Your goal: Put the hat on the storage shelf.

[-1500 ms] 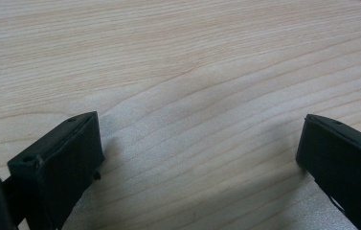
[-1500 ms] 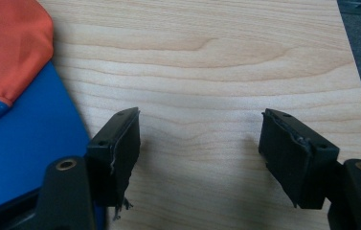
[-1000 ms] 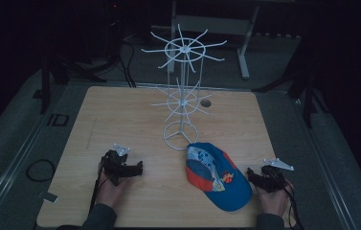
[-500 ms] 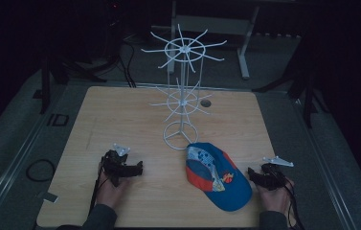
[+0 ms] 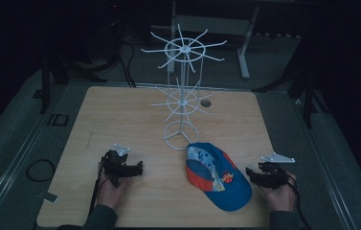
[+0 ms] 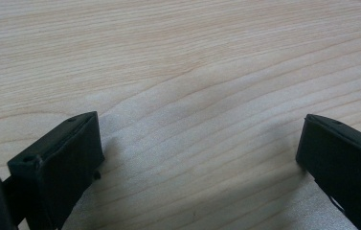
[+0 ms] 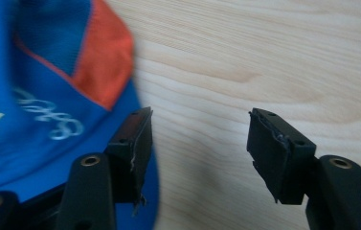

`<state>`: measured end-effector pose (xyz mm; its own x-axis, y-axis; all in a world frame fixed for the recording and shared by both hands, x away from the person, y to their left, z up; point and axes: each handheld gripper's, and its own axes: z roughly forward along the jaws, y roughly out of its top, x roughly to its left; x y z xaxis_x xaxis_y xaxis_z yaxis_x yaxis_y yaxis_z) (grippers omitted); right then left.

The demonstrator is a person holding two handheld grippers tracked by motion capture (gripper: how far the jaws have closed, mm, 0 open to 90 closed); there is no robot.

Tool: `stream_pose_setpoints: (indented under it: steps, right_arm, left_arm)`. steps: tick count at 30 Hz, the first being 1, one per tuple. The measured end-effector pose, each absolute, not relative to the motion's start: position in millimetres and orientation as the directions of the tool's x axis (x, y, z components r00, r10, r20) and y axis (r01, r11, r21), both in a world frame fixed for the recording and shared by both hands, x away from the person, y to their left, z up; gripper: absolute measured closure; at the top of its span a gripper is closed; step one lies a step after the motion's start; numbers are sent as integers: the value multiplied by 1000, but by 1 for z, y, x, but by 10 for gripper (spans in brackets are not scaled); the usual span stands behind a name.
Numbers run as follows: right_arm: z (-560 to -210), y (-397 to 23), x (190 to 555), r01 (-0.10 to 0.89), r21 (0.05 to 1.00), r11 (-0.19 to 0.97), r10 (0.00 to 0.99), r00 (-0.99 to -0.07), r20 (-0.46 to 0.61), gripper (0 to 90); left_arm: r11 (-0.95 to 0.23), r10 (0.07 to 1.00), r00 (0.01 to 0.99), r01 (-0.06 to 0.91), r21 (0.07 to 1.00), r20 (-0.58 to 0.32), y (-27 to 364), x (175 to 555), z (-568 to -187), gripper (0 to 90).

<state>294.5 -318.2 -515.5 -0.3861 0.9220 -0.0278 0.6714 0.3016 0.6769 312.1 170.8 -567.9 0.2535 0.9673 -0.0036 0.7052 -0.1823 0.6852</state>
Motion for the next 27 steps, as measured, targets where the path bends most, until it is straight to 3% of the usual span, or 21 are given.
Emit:
stream_pose_setpoints:
  steps: [27]
  right_arm:
    - [-494, -292, 311, 658, 642, 393, 860, -510, -3, 378]
  left_arm:
    - [-180, 968, 251, 705, 686, -5, 170, 312, -568, 24]
